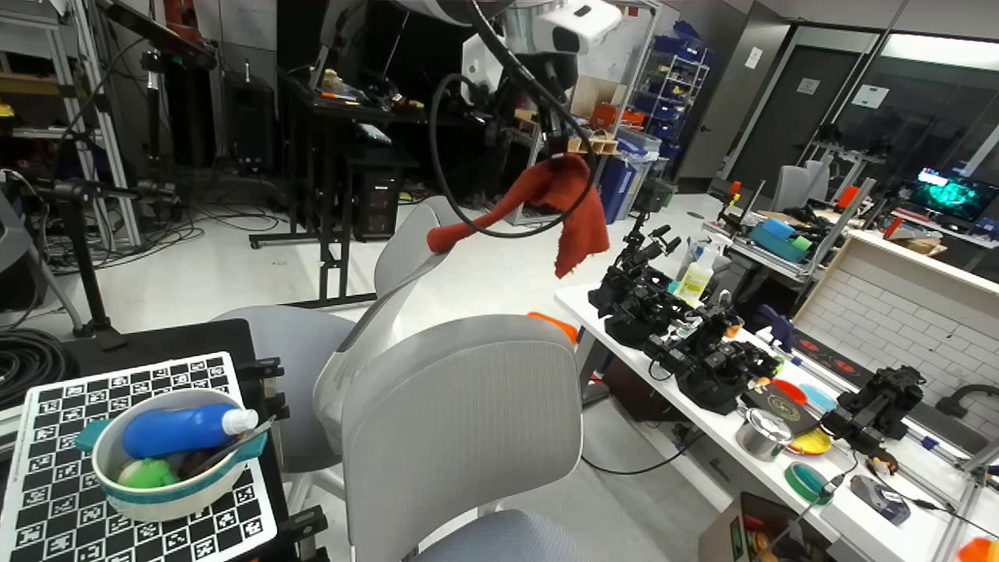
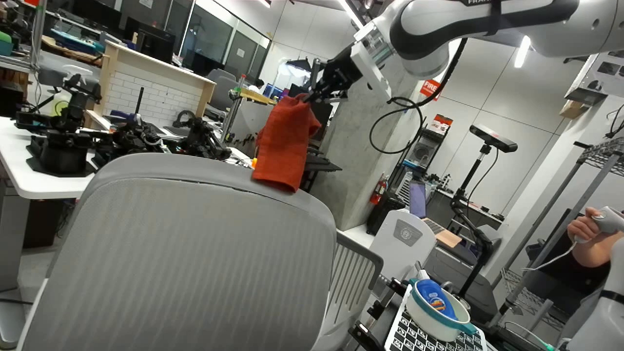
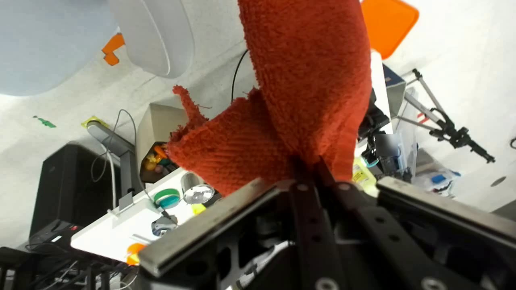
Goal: Remove the orange cloth from the chair on the right, put it on the chair on the left and then back on the chair on the right
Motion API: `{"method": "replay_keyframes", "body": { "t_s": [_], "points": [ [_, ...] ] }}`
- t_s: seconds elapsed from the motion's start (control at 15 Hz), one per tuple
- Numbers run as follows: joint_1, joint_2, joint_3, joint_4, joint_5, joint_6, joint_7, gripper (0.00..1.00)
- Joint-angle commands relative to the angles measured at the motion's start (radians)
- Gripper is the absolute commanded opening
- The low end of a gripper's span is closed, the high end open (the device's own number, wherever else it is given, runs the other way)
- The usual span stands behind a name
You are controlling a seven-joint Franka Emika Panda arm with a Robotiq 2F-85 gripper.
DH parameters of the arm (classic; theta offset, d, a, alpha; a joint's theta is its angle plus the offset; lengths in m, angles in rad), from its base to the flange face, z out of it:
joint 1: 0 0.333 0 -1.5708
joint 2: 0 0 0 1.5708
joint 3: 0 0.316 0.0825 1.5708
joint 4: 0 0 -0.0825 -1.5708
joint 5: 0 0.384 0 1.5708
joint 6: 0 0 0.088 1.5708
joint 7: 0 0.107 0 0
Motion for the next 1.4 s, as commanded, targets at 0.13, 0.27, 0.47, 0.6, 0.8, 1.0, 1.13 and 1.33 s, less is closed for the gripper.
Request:
{"method": "replay_keyframes", "body": {
  "t_s": [0.13,0.27,0.47,0.6,0.8,1.0,1.13,1.33],
  "points": [
    [-0.085,-0.045,-0.023,0.006,0.097,-0.024,-0.082,0.01],
    [-0.096,-0.039,-0.024,0.009,0.105,-0.022,-0.080,0.01],
    [-0.087,-0.031,-0.019,0.003,0.086,-0.013,-0.055,0.01],
    [-0.070,-0.021,-0.015,0.002,0.069,-0.005,-0.037,0.01],
    [-0.031,-0.010,0.003,0.006,0.054,-0.011,-0.002,0.01],
    [0.024,0.002,0.022,-0.028,0.018,0.010,0.056,0.01],
    [0.060,0.021,0.031,-0.046,-0.023,0.021,0.104,0.01],
    [0.092,0.048,0.035,-0.053,-0.058,0.018,0.151,0.01]
  ]
}}
